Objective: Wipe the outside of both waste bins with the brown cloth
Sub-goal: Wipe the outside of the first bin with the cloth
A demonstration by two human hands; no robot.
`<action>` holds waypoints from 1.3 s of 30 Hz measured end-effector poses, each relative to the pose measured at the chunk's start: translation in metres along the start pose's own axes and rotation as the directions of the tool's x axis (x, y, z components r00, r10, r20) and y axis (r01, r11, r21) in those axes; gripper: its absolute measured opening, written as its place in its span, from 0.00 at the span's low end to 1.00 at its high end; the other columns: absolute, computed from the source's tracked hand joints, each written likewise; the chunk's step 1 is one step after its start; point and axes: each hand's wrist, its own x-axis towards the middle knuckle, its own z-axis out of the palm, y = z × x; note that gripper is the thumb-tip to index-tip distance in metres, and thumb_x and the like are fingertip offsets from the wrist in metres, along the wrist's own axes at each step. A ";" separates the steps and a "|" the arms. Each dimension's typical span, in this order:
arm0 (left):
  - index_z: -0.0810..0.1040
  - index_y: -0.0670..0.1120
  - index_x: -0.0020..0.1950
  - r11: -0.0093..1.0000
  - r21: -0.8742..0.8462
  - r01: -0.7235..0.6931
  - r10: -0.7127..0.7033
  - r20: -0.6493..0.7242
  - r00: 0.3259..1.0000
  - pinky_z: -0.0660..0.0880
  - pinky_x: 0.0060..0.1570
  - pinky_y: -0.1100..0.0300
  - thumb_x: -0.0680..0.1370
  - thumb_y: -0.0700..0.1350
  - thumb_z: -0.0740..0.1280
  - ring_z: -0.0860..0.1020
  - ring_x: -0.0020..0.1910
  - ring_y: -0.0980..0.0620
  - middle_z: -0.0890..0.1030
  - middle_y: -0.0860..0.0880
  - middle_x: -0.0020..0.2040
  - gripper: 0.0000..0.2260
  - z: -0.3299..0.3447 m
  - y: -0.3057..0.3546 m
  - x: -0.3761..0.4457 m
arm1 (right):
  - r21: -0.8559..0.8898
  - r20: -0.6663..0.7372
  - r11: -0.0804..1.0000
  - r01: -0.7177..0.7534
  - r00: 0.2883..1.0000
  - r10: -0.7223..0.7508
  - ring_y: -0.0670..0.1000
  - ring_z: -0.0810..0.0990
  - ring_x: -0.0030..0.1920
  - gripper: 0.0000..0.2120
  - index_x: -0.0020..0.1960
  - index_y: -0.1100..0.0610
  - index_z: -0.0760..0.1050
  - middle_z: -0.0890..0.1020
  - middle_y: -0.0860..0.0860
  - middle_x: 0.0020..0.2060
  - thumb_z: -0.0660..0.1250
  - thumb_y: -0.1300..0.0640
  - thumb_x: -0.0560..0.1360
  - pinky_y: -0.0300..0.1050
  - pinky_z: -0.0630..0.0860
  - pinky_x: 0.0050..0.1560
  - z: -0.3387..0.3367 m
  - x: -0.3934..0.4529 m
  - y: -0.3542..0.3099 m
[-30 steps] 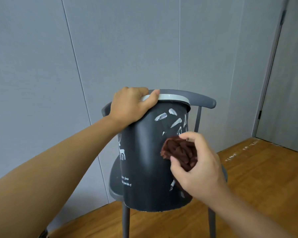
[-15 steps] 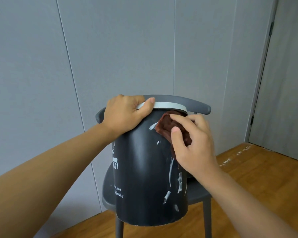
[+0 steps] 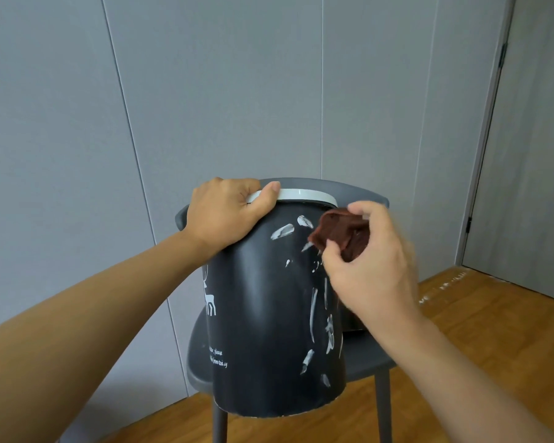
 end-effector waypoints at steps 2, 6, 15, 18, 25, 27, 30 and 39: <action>0.61 0.44 0.31 1.000 0.000 -0.004 0.004 -0.002 1.000 0.64 0.32 0.53 0.75 0.69 0.52 0.64 0.27 0.46 0.60 0.49 0.24 0.29 -0.002 0.000 -0.001 | -0.097 -0.112 0.994 0.054 0.992 -0.064 0.53 0.79 0.50 0.25 0.64 0.52 0.73 0.80 0.49 0.54 0.79 0.56 0.72 0.43 0.71 0.48 -0.001 0.007 0.002; 0.63 0.43 0.31 1.000 0.024 -0.014 0.015 -0.007 1.000 0.65 0.32 0.52 0.75 0.69 0.52 0.65 0.28 0.45 0.61 0.48 0.24 0.30 -0.001 0.005 -0.002 | -0.144 -0.125 0.963 0.229 0.961 -0.248 0.58 0.78 0.50 0.25 0.62 0.53 0.73 0.79 0.52 0.51 0.80 0.58 0.70 0.48 0.76 0.42 0.019 -0.001 0.002; 0.58 0.46 0.30 1.000 -0.012 0.011 -0.011 -0.025 1.000 0.59 0.31 0.54 0.75 0.68 0.53 0.62 0.26 0.47 0.58 0.49 0.24 0.28 -0.006 -0.006 -0.005 | 0.363 0.050 0.930 0.056 0.996 -0.080 0.45 0.80 0.56 0.17 0.66 0.50 0.74 0.81 0.45 0.55 0.66 0.47 0.79 0.37 0.78 0.55 0.017 -0.006 0.004; 0.60 0.45 0.29 1.000 -0.002 -0.006 0.006 -0.022 1.000 0.59 0.31 0.54 0.75 0.68 0.52 0.63 0.26 0.48 0.60 0.49 0.23 0.28 -0.006 -0.001 -0.005 | 0.302 0.055 0.951 0.066 0.995 -0.086 0.51 0.77 0.60 0.13 0.62 0.43 0.77 0.75 0.44 0.56 0.63 0.43 0.79 0.43 0.77 0.60 0.020 -0.006 0.008; 0.61 0.45 0.29 1.000 0.004 -0.012 0.013 -0.029 1.000 0.60 0.31 0.55 0.75 0.69 0.52 0.64 0.26 0.48 0.61 0.49 0.23 0.29 -0.004 0.001 -0.005 | 0.092 0.095 0.975 0.203 0.973 -0.212 0.51 0.72 0.56 0.19 0.65 0.50 0.79 0.79 0.46 0.55 0.62 0.43 0.79 0.25 0.63 0.57 0.019 -0.014 0.001; 0.61 0.45 0.29 1.000 0.007 -0.005 0.006 -0.029 1.000 0.62 0.31 0.54 0.75 0.69 0.52 0.65 0.26 0.48 0.61 0.49 0.23 0.29 -0.004 0.002 -0.005 | 0.033 0.101 0.973 0.230 0.967 -0.232 0.50 0.71 0.58 0.19 0.65 0.49 0.77 0.79 0.45 0.55 0.62 0.44 0.79 0.30 0.65 0.57 0.019 -0.016 0.000; 0.62 0.45 0.29 1.000 0.007 -0.015 0.015 -0.034 0.999 0.63 0.31 0.54 0.75 0.69 0.52 0.65 0.26 0.47 0.61 0.49 0.23 0.29 -0.004 0.003 -0.005 | 0.016 0.102 0.978 0.210 0.972 -0.210 0.46 0.72 0.56 0.17 0.65 0.49 0.72 0.77 0.42 0.53 0.65 0.45 0.79 0.36 0.73 0.49 0.019 -0.018 0.000; 0.63 0.46 0.29 0.999 0.025 -0.038 0.039 -0.023 0.999 0.62 0.30 0.56 0.75 0.69 0.52 0.65 0.26 0.48 0.62 0.48 0.23 0.28 -0.002 0.009 -0.005 | 0.025 0.104 0.997 0.073 0.992 -0.075 0.46 0.78 0.49 0.17 0.63 0.50 0.78 0.80 0.43 0.51 0.74 0.54 0.76 0.32 0.69 0.49 0.010 -0.005 -0.001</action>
